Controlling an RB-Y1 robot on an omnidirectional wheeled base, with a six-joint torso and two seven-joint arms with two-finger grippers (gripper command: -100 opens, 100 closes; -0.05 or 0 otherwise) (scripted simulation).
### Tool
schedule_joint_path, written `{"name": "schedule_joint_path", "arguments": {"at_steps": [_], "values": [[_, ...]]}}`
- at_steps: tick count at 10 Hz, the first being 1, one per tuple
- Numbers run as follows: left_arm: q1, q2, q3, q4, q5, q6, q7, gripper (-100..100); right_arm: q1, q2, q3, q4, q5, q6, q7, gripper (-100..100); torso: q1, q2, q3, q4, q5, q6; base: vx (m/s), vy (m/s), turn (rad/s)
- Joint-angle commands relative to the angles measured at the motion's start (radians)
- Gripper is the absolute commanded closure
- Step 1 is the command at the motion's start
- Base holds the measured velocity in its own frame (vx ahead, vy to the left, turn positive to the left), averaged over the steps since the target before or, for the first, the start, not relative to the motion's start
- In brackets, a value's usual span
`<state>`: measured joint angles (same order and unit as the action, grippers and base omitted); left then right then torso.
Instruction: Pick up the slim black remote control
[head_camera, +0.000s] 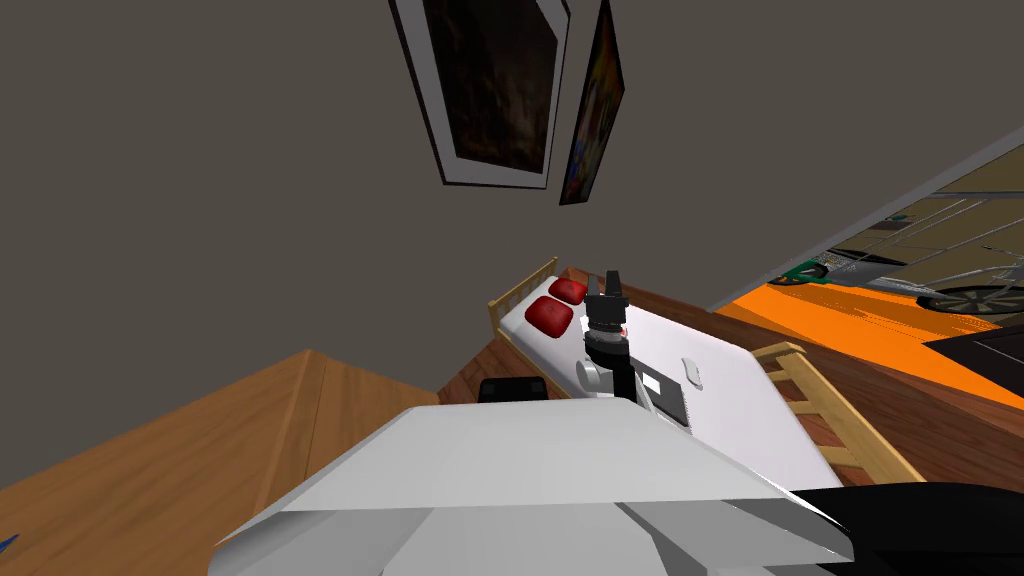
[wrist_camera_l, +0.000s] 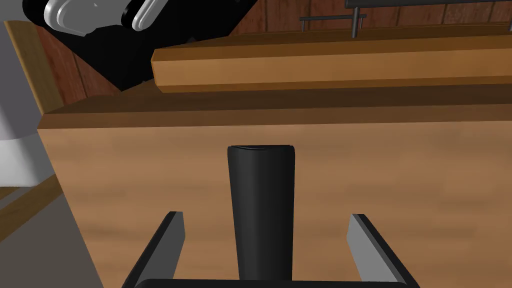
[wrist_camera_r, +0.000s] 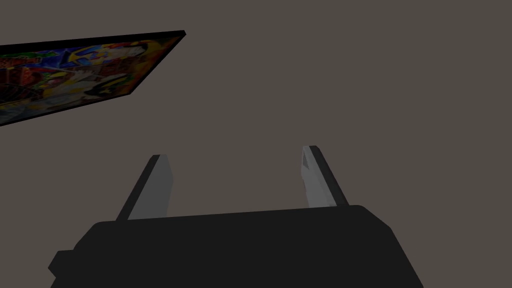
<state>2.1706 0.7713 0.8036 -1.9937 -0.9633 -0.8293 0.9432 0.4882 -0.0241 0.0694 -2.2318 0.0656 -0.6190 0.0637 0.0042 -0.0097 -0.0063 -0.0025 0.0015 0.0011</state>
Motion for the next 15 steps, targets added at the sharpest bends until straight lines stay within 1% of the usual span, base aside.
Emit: {"name": "schedule_joint_path", "arguments": {"at_steps": [1, 2, 5, 6, 7, 11, 12, 13, 15], "values": [[0.0, 0.0, 0.0, 0.0, 0.0, 0.0, 0.0, 0, 0.0, 0.0, 0.0, 0.0, 0.0, 0.0, 0.0, 0, 0.0, 0.0, 0.0, 0.0, 0.0, 0.0, 0.018, 0.013, -0.003], [-0.025, 0.006, -0.028, 0.021, -0.007, 0.011, -0.01, -100, 0.0, 0.0, 0.0, 0.0, 0.0, 0.0, 0.0, 0, -0.004, 0.005, 0.003, 0.002, -0.001, 0.0, 0.017, -0.001, -0.018], [-0.075, 0.017, -0.085, 0.061, -0.022, 0.033, -0.031, -100, 0.0, 0.0, 0.0, 0.0, 0.0, 0.0, 0.0, 0, -0.007, 0.009, 0.006, 0.003, -0.002, -0.001, 0.014, -0.015, -0.011], [-0.064, 0.016, -0.07, 0.055, -0.017, 0.027, -0.024, -100, 0.0, 0.0, 0.0, 0.0, 0.0, 0.0, 0.0, 0, -0.007, 0.009, 0.006, 0.003, -0.001, -0.001, 0.006, -0.005, -0.001], [-0.065, 0.016, -0.072, 0.056, -0.018, 0.028, -0.026, 100, 0.0, 0.0, 0.0, 0.0, 0.0, 0.0, 0.0, 0, -0.005, 0.01, 0.007, 0.003, 0.0, -0.001, 0.0, 0.0, 0.0], [-0.063, 0.015, -0.07, 0.059, -0.017, 0.029, -0.025, 100, 0.0, 0.0, 0.0, 0.0, 0.0, 0.0, 0.0, 0, -0.004, 0.011, 0.008, 0.005, 0.003, 0.0, 0.0, 0.0, 0.0], [-0.063, 0.015, -0.07, 0.059, -0.017, 0.029, -0.025, 0, 0.0, 0.0, 0.0, 0.0, 0.0, 0.0, 0.0, 0, -0.004, 0.011, 0.008, 0.005, 0.003, 0.0, 0.0, 0.0, 0.0], [-0.033, 0.007, -0.038, 0.027, -0.009, 0.015, -0.014, 100, 0.0, 0.0, 0.0, 0.0, 0.0, 0.0, 0.0, 0, -0.003, 0.011, 0.008, 0.005, 0.003, 0.0, -0.013, 0.006, 0.016], [0.0, 0.0, 0.0, 0.0, 0.0, 0.0, 0.0, 100, 0.0, 0.0, 0.0, 0.0, 0.0, 0.0, 0.0, 0, -0.003, 0.012, 0.008, 0.005, 0.003, 0.0, -0.022, 0.013, 0.011]]}}
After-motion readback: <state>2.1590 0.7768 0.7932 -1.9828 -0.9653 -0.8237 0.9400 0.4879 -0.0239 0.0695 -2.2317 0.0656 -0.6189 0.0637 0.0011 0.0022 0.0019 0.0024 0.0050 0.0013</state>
